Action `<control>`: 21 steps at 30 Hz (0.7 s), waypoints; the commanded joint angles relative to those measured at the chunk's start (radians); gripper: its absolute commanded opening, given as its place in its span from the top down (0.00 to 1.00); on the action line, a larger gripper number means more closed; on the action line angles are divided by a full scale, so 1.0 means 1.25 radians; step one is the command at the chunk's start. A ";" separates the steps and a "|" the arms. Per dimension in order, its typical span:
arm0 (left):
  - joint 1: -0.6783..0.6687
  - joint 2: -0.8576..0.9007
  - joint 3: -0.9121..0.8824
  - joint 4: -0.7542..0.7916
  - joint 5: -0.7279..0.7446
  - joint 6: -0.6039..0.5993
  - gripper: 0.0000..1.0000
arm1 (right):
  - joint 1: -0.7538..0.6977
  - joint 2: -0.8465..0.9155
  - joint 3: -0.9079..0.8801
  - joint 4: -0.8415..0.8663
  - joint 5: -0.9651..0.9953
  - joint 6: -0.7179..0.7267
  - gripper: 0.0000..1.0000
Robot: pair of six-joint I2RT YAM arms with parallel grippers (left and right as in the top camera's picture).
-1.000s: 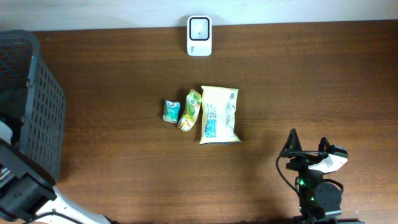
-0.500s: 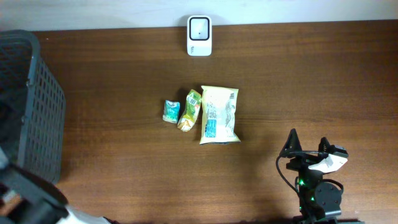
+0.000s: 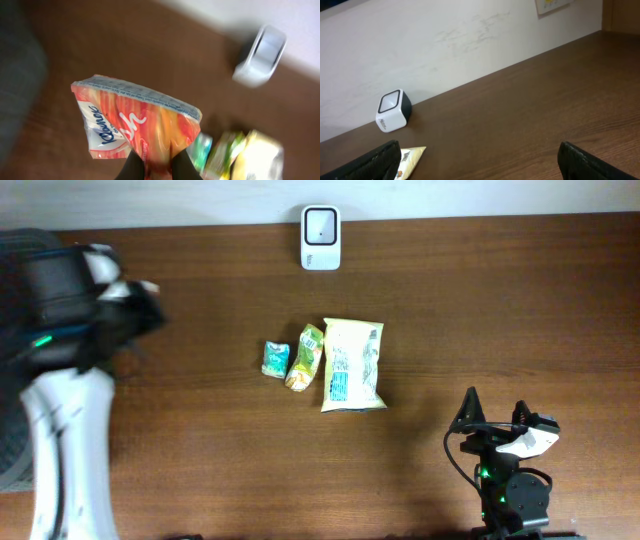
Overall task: Scan the item barcode
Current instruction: 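Place the orange tissue pack left of the blue pack, raise left arm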
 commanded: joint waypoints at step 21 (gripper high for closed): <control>-0.279 0.416 -0.071 0.049 0.010 -0.007 0.51 | 0.005 -0.005 -0.006 -0.003 0.016 0.001 0.01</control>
